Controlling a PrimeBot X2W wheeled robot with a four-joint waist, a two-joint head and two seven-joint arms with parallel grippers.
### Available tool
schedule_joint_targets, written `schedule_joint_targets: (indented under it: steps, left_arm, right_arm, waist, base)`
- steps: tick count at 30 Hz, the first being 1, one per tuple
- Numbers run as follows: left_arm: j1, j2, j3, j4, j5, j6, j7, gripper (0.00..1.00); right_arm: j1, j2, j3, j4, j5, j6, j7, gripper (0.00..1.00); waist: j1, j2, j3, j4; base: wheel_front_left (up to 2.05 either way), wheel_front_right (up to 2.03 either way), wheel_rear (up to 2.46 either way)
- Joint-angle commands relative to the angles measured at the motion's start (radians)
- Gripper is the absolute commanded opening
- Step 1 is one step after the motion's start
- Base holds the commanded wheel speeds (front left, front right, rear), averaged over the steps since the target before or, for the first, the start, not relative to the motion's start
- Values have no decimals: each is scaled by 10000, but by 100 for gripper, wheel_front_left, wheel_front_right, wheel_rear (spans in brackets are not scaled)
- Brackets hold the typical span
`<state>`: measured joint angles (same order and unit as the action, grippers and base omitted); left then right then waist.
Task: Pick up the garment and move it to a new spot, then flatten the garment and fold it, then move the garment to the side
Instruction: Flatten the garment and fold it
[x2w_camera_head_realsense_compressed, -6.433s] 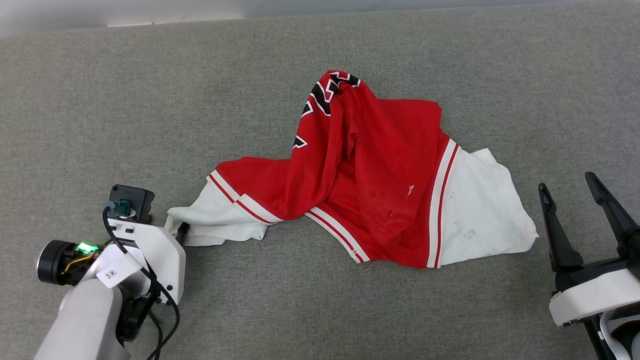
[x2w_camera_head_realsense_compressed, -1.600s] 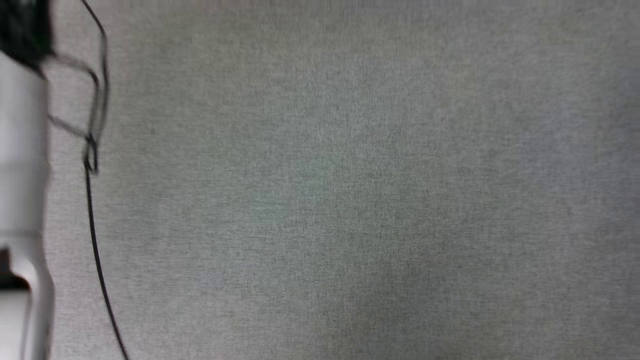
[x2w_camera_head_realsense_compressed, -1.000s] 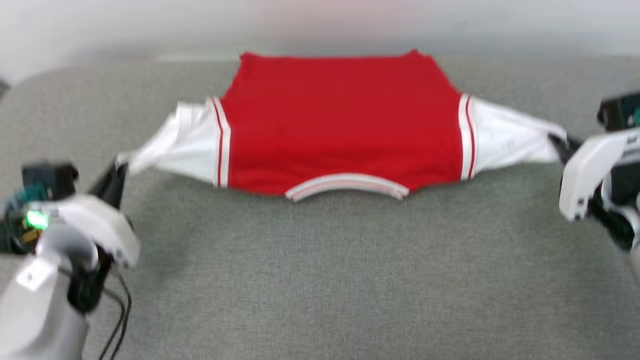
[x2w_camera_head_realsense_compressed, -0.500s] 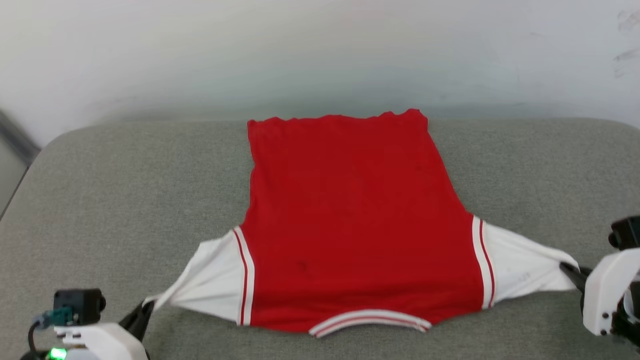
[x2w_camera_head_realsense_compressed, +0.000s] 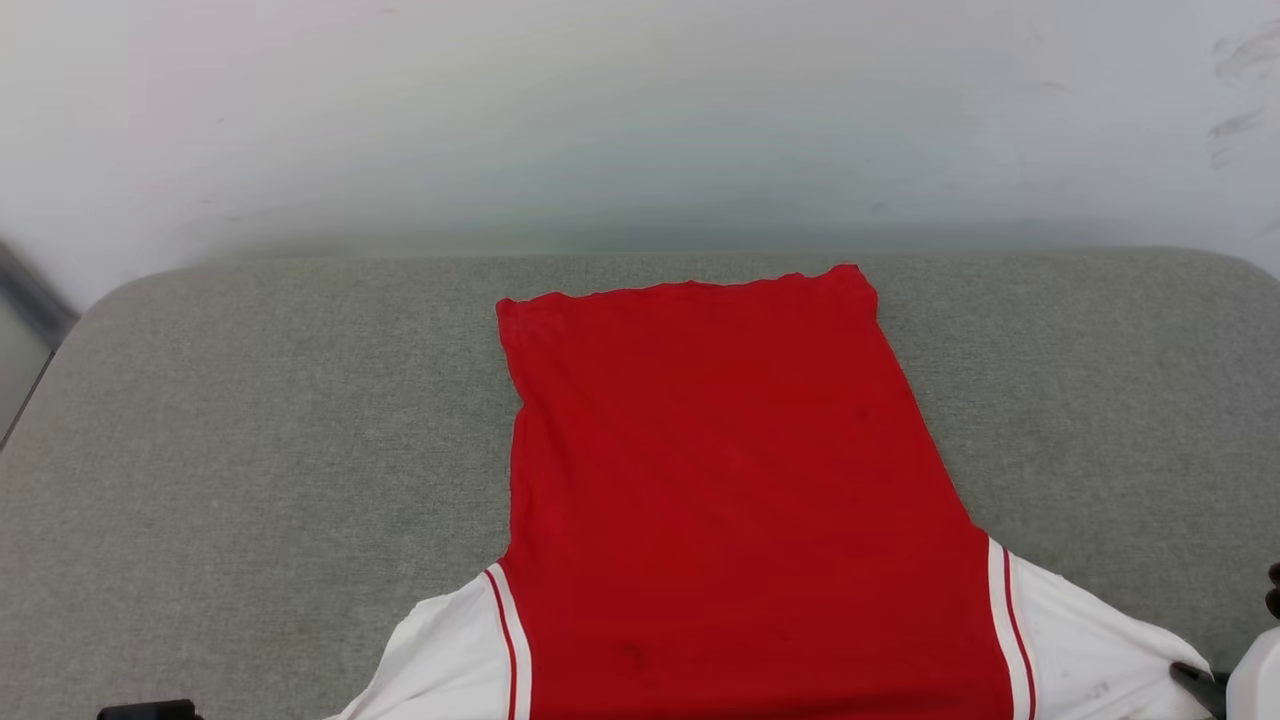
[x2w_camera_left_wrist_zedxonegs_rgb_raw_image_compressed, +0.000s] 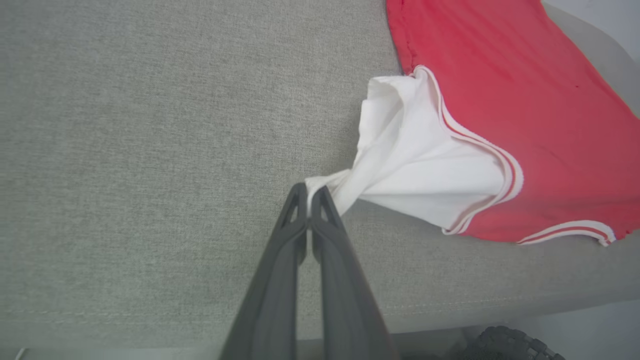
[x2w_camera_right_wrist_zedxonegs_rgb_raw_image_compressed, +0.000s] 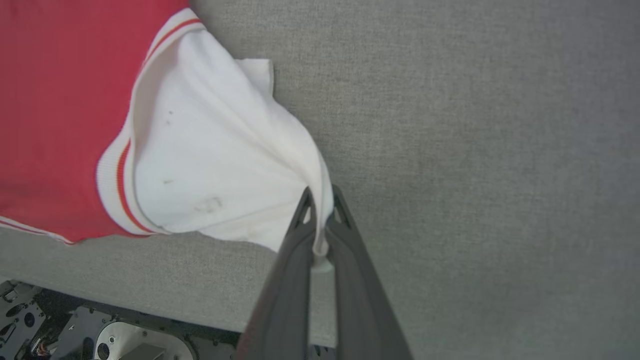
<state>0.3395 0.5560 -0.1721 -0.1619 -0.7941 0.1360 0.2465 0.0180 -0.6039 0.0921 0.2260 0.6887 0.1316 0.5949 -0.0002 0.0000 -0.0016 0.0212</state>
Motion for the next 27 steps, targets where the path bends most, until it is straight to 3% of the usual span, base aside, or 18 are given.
schedule_joint_targets:
  steps: [1, 6, 7, 8, 9, 18, 20, 27]
  left_arm:
    - [127, 73, 100, -62, -18, 87, -42, 0]
    - [62, 26, 50, -324, -82, 108, 4, 0]
    - [-18, 12, 10, -385, -80, 82, 30, 0]
    - [-92, -19, -27, -444, -80, 63, 44, 0]
    - [-160, -54, -66, -513, -69, 66, 62, 0]
    - [-990, -356, -534, -1934, 592, 147, -295, 0]
    - [-1207, -451, -692, -2236, 689, 103, -286, 0]
    - [-2063, -579, -1429, -2811, 1481, -113, -313, 0]
  right_arm:
    - [184, 59, -139, -113, -140, -18, 76, 0]
    - [341, 397, -543, -545, -551, -18, 515, 0]
    - [293, 423, -587, -638, -660, -16, 603, 11]
    - [183, 422, -638, -754, -801, -16, 625, 52]
    - [74, 432, -625, -879, -863, -16, 672, 100]
    - [-1882, 191, -992, -2524, -267, -12, 1789, 100]
    - [-2618, 363, -1267, -2544, -110, -12, 2311, 100]
    - [-5495, 9, -1344, -2321, -768, -12, 4348, 100]
  waist:
    - [2, 0, 10, -5]
    - [2, 0, 226, 28]
    - [2, 0, 291, 54]
    - [2, 0, 361, 84]
    - [2, 0, 442, 122]
    - [2, 0, 2228, 1051]
    - [2, 0, 2716, 1353]
    - [2, 0, 4509, 2650]
  base:
    - [0, 0, 0]
    - [0, 0, 0]
    - [0, 0, 0]
    - [0, 0, 0]
    - [0, 0, 0]
    - [0, 0, 0]
    - [0, 0, 0]
    - [0, 0, 0]
